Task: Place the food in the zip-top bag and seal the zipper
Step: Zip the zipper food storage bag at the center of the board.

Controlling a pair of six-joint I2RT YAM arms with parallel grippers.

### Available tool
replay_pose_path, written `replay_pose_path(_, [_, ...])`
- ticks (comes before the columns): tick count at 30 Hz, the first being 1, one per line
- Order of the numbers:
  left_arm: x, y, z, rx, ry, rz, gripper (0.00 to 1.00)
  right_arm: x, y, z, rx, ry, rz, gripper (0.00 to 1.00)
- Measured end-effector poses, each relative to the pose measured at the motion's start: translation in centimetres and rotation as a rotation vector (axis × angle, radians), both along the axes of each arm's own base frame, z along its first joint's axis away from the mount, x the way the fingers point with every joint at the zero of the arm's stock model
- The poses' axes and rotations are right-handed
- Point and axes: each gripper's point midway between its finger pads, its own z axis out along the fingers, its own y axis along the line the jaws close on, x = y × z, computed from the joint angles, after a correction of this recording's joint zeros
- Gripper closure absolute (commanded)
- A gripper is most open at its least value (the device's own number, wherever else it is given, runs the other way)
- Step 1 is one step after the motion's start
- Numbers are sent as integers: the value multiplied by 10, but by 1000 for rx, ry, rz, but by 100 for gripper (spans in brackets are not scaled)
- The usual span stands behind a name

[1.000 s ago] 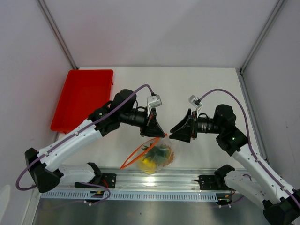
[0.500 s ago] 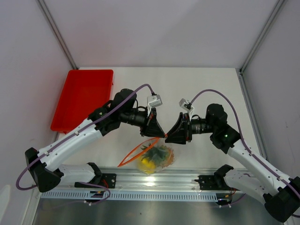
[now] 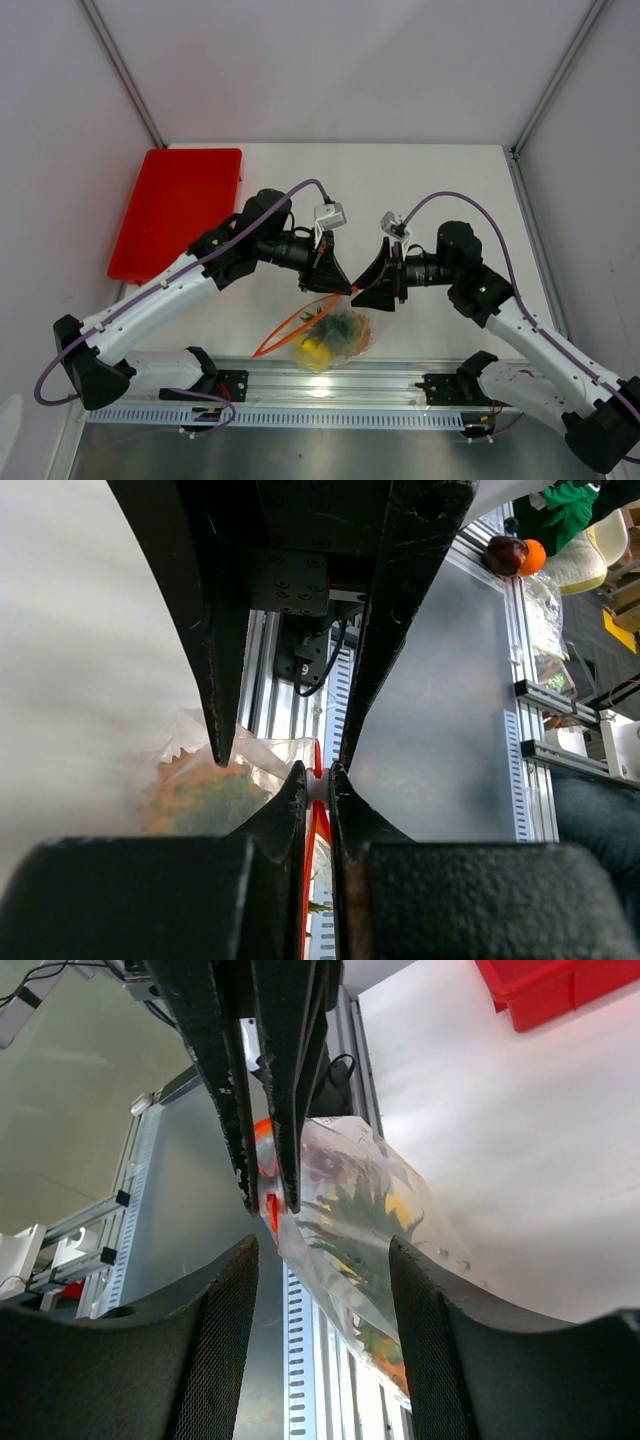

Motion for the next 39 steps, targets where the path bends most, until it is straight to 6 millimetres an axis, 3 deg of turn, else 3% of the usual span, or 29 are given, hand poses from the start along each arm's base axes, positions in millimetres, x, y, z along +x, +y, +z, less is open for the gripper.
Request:
replay_pose_path(9, [-3, 0, 2, -9, 6, -21, 99, -7, 13, 2, 31, -17, 94, 52])
replay_pose_path(11, [-4, 0, 2, -10, 7, -24, 100, -10, 16, 0, 32, -10, 119, 60])
replay_pose_path(16, [-3, 0, 1, -7, 9, -21, 99, -16, 20, -3, 32, 7, 166, 100])
replay_pose_path(22, [-1, 0, 0, -5, 5, -13, 99, -17, 20, 0, 34, 33, 161, 100])
replay_pose_path(39, [22, 13, -4, 32, -97, 171, 99, 14, 26, 8, 91, 280, -134, 100])
